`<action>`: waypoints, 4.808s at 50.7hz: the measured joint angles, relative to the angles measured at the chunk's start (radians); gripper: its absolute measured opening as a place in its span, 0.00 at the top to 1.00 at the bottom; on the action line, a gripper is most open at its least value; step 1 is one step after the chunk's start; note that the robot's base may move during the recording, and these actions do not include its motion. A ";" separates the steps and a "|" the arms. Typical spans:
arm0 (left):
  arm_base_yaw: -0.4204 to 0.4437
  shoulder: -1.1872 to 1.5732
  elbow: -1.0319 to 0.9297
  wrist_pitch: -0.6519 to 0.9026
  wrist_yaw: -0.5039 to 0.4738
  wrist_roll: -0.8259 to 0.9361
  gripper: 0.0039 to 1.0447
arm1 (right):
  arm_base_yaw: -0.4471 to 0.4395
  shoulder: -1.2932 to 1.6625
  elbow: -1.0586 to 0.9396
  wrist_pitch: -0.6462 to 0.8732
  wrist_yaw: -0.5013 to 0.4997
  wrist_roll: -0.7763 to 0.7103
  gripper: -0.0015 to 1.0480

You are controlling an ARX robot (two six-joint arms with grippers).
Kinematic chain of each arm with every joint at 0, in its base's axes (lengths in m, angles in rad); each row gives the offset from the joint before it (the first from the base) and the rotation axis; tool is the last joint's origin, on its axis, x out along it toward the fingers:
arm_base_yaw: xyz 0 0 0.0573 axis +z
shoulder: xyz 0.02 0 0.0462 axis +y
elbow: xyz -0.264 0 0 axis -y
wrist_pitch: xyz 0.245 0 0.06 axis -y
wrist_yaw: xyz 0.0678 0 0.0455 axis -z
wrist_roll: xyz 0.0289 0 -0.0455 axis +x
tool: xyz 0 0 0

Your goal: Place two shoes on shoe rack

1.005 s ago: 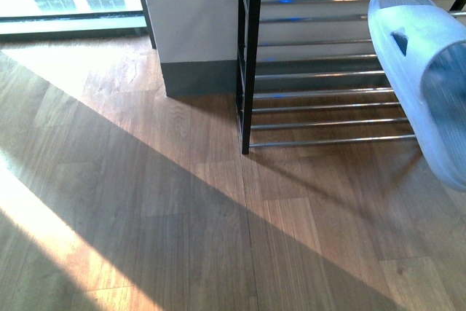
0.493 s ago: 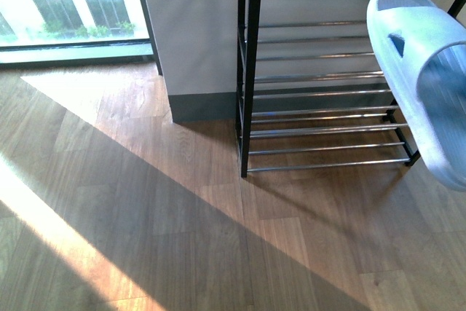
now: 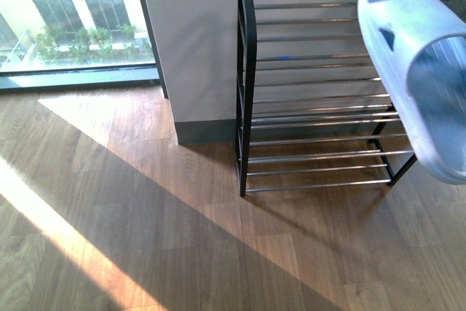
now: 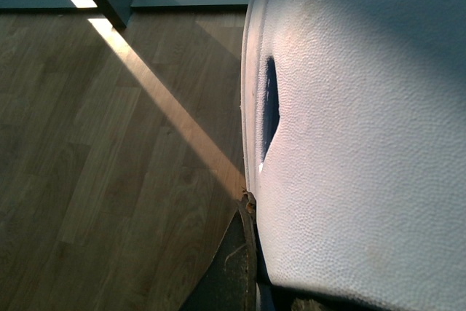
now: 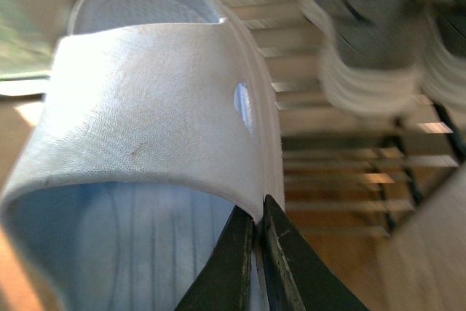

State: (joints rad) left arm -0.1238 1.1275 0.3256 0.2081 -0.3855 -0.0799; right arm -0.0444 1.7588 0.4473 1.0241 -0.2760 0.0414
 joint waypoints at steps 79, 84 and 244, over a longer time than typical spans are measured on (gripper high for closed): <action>0.000 0.000 0.000 0.000 0.001 0.000 0.98 | 0.101 0.819 1.467 -0.870 0.329 0.058 0.68; 0.000 0.000 0.000 0.000 0.000 0.000 0.98 | 0.106 0.768 1.389 -0.825 0.299 0.063 0.52; 0.000 0.000 0.000 0.000 0.002 0.000 0.98 | 0.042 -1.337 -0.429 -0.605 0.276 -0.038 0.98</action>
State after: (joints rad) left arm -0.1234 1.1275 0.3252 0.2081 -0.3832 -0.0795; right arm -0.0021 0.4213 0.0185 0.4194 -0.0002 0.0032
